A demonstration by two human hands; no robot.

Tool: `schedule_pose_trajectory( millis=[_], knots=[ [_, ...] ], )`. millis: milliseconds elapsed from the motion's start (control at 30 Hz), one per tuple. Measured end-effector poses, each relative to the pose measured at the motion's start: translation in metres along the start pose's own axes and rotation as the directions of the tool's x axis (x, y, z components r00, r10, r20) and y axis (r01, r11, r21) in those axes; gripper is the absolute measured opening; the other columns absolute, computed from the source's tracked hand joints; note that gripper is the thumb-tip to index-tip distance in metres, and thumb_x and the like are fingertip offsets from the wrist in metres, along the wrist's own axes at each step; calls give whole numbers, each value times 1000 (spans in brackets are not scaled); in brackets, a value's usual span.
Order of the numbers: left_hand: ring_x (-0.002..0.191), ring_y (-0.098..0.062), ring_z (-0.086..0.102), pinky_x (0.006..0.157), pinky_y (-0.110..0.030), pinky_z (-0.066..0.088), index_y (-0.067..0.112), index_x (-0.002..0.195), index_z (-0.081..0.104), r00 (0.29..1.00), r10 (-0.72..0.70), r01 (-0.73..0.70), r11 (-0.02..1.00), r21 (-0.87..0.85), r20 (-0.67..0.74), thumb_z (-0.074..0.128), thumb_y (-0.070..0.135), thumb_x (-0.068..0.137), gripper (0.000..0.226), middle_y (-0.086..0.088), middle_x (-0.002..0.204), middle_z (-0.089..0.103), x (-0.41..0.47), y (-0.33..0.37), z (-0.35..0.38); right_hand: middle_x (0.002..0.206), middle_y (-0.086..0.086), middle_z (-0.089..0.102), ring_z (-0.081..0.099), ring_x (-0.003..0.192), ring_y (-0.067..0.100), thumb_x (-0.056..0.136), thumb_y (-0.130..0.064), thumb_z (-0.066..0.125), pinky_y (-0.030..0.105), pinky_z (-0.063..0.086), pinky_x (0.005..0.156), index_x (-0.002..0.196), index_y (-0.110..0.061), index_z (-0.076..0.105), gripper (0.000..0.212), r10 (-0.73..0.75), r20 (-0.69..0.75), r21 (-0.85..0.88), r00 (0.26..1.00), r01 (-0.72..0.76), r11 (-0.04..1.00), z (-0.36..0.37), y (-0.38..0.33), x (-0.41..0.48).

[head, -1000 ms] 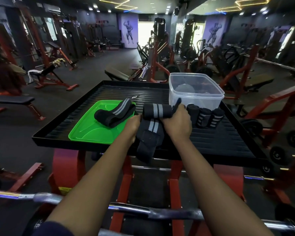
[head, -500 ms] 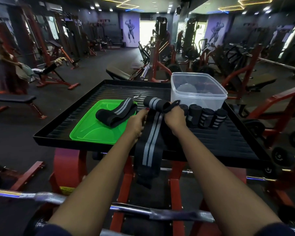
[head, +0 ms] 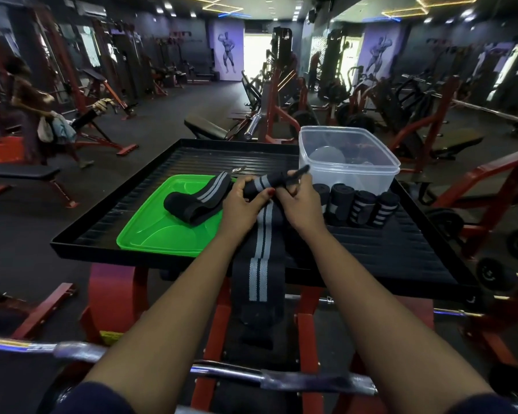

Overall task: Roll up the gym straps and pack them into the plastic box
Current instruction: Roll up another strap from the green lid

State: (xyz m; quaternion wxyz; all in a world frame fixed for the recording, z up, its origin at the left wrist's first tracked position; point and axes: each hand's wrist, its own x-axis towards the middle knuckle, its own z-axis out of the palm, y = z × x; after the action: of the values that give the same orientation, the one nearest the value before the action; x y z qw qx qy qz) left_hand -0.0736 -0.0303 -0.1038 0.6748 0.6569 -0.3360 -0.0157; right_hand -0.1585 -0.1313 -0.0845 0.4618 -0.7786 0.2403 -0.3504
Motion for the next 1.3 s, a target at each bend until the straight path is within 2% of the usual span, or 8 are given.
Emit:
schedule_pose_trajectory(
  millis=[200,367,467,600,800,933,1133,1300],
  knots=[
    [72,-17,64,76,-36,51,16,72,62,968,-248,238,956,171,42,51,73,78,58,3,70,67,-1,5,2,110,4,65,59,95,14,94,-33,60,31,48,82,122,-15,57,34,-257,-145,-113,955,242,964,-1,1,-7],
    [55,-8,43,56,-27,32,18,61,52,933,-336,311,933,180,129,57,61,84,49,6,57,50,-3,12,-1,94,1,67,61,86,14,91,-25,64,31,49,75,95,-17,70,10,-291,-213,-128,933,269,955,1,4,-10],
    [70,-5,54,70,-22,41,17,83,64,912,-328,355,932,-75,246,75,27,80,16,5,75,61,-8,9,0,91,8,69,60,89,23,89,-20,67,25,40,74,92,-12,75,12,-249,-230,-263,941,186,947,0,8,-7],
    [88,-9,62,85,-22,51,8,110,62,976,-176,197,965,-175,132,70,-2,80,32,-6,100,67,-7,8,3,85,6,73,69,76,18,87,-19,71,21,52,71,94,-12,72,10,-86,-239,-36,967,80,996,-6,8,-9],
    [76,-13,66,76,-32,52,14,87,70,995,4,1,999,47,-99,73,28,80,15,-4,84,73,-2,4,0,74,9,70,67,57,16,95,-16,62,24,47,49,89,-14,59,6,104,-25,496,994,-78,865,-9,-1,-14],
    [78,-16,67,77,-32,52,15,87,71,987,-125,136,985,105,-103,66,48,81,35,-1,85,74,3,-3,4,81,10,75,72,72,20,99,-32,51,24,52,57,98,-11,63,25,96,56,472,994,-111,875,-7,0,-16],
    [73,-10,58,75,-29,47,18,82,67,968,-201,208,978,32,-152,66,23,88,8,0,81,68,4,-4,3,92,15,72,69,67,16,96,0,29,22,55,60,106,-4,61,34,101,218,608,971,-216,764,-7,0,-16],
    [71,-10,54,69,-26,42,13,82,67,966,-157,177,981,80,-205,65,25,89,13,0,79,65,-1,-2,1,80,2,71,64,64,12,95,-15,59,29,52,62,93,-26,70,16,-23,64,275,998,4,962,-5,11,-15]
  ],
)
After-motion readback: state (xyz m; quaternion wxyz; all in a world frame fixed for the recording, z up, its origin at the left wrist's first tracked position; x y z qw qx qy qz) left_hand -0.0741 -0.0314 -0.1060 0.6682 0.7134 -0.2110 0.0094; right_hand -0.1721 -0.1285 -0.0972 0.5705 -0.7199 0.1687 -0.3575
